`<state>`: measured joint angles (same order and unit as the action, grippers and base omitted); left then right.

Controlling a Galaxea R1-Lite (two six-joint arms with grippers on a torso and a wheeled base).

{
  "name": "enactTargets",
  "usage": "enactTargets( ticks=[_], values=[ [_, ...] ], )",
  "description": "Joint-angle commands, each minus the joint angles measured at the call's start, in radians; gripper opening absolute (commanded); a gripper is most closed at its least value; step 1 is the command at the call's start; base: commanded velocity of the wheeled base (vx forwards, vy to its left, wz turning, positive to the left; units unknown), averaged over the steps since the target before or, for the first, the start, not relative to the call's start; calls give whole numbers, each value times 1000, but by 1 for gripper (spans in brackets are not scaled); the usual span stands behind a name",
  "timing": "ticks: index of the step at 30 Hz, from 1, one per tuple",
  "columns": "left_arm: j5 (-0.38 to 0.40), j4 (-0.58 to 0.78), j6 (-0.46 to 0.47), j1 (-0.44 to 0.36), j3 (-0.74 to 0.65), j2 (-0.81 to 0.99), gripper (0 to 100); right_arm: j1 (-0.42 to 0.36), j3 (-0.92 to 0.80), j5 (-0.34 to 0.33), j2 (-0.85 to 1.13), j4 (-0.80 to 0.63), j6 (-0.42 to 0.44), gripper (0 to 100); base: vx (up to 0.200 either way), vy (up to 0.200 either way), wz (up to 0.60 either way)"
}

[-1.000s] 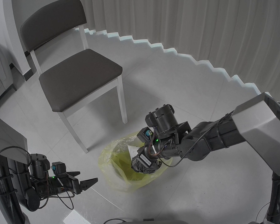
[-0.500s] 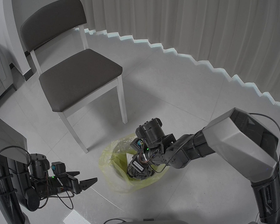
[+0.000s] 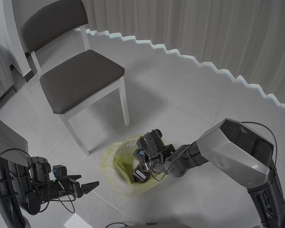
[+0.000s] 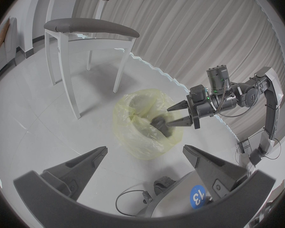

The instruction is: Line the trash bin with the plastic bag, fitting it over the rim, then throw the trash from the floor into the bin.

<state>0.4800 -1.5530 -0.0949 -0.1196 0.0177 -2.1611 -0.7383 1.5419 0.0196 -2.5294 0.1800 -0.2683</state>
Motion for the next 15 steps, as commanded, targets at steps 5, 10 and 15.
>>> enactTargets(
  ticks=[5, 10, 15],
  values=[
    [0, -18, 0, 1, -18, -3, 100, -1, 1, 2, -2, 3, 3, 100, 0, 0, 0],
    [0, -18, 0, 1, -18, -3, 100, 7, -8, 3, 9, 3, 4, 100, 0, 0, 0],
    [0, -18, 0, 1, -18, -8, 100, 25, -14, 5, 17, 3, 4, 100, 0, 0, 0]
  ],
)
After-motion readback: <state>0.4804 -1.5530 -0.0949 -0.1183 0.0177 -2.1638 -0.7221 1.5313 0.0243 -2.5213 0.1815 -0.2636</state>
